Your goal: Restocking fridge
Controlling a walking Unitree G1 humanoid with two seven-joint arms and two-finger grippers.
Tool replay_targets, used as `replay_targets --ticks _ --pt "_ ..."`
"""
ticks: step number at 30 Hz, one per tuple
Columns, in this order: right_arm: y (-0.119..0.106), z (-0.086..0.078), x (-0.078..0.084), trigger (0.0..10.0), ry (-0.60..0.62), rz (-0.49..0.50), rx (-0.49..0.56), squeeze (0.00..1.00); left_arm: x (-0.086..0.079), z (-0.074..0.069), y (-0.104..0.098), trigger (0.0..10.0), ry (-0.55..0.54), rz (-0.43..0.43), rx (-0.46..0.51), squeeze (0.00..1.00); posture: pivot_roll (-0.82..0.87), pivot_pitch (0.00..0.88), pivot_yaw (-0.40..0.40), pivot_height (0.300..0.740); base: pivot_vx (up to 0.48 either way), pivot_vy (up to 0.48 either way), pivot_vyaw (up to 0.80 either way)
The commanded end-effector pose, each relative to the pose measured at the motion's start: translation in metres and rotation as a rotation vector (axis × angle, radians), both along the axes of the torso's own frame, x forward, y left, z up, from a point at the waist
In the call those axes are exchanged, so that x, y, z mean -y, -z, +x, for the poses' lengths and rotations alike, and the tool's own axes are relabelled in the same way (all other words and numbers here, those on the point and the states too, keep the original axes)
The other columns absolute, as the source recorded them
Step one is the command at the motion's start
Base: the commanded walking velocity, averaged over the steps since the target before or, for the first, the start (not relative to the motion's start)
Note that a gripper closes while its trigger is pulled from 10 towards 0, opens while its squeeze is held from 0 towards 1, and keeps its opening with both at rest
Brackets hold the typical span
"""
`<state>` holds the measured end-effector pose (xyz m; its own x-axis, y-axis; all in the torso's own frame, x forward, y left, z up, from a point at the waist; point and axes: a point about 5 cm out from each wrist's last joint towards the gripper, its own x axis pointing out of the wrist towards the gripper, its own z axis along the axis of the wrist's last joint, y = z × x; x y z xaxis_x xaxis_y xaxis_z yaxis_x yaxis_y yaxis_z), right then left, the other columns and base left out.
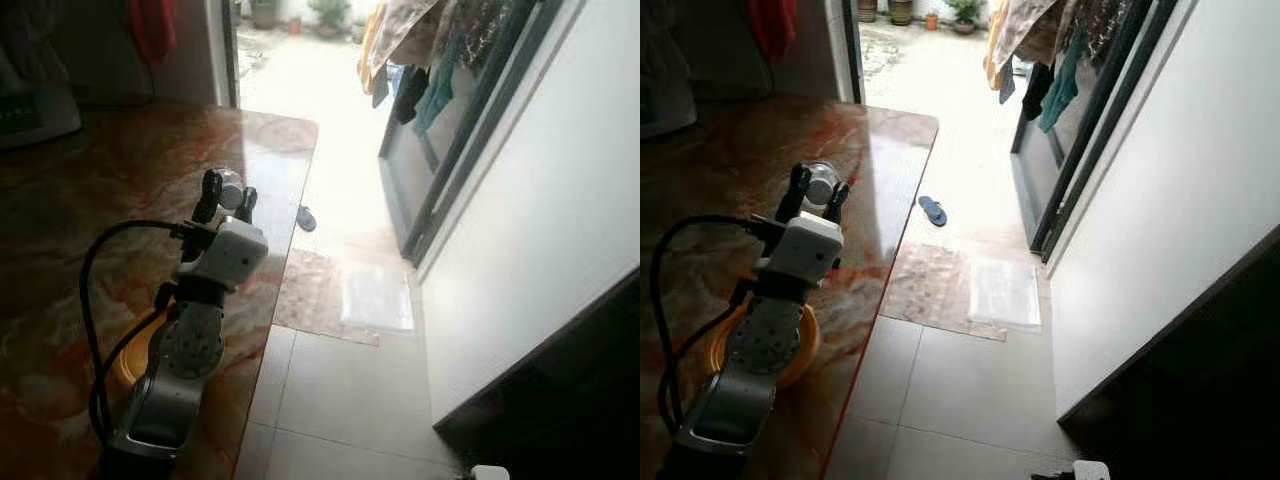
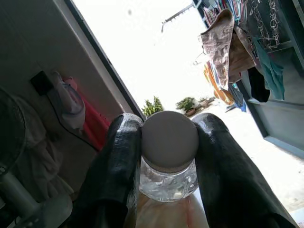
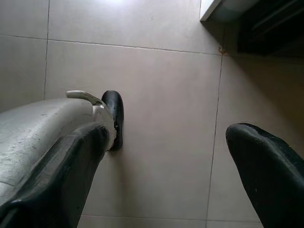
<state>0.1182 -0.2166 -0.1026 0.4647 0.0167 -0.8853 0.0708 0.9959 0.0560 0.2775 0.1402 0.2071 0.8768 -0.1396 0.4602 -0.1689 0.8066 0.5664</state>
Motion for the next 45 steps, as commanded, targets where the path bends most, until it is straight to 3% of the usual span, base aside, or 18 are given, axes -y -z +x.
replay_targets --ticks 1,35,45 --pt "-0.0002 -0.0021 0.0046 10.0 0.003 -0.01 -0.007 0.0 0.0038 -0.0017 -0.0072 10.0 0.017 -0.007 0.035 0.0 0.03 0.078 -0.062 0.74 0.0 0.0 -0.8" --pt "-0.0007 -0.0011 0.0042 10.0 0.015 -0.003 0.008 0.0 0.0052 -0.0008 -0.0055 10.0 0.014 0.02 0.028 0.0 0.03 0.072 -0.06 0.74 0.0 -0.036 -0.04" --pt "-0.001 -0.0004 0.0045 10.0 0.007 -0.008 0.008 0.0 0.0039 -0.001 -0.0063 10.0 0.008 0.021 0.03 0.0 0.03 0.076 -0.061 0.74 0.0 -0.244 -0.67"
